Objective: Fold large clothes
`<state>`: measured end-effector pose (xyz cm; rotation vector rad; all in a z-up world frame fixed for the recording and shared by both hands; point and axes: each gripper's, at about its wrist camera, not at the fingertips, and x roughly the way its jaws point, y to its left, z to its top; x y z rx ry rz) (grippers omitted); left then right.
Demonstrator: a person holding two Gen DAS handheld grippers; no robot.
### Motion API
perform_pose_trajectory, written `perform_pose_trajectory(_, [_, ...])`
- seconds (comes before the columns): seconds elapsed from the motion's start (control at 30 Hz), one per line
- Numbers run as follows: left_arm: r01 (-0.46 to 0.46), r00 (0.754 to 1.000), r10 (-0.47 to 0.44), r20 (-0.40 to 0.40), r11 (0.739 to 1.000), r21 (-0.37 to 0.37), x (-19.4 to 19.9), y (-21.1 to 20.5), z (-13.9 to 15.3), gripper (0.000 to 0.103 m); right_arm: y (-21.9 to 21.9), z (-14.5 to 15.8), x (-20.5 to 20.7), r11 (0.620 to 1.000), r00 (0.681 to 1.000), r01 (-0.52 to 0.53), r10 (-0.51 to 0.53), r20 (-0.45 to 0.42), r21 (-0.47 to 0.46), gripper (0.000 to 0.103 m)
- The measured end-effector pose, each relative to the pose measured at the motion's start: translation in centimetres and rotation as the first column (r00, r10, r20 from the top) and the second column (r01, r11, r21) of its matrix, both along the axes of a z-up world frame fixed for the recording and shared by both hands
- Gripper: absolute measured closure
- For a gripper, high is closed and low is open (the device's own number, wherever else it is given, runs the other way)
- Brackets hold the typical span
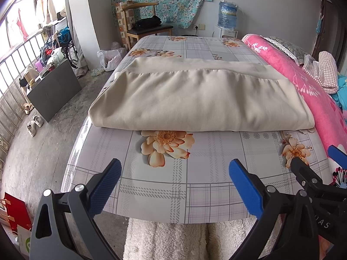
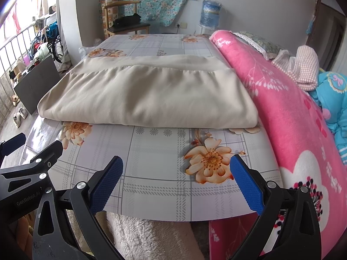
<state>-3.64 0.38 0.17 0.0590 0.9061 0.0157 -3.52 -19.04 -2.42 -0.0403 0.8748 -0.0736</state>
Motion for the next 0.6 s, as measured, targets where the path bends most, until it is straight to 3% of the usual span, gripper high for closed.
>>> perform_pose_trajectory(0.6, [0.001, 1.0, -0.001, 0.0, 1.0, -0.001, -0.02, 0.07, 0.03, 0.005, 0.0, -0.02, 0.03, 1.0, 1.0, -0.002, 0.002, 0.0, 0.0, 0.008])
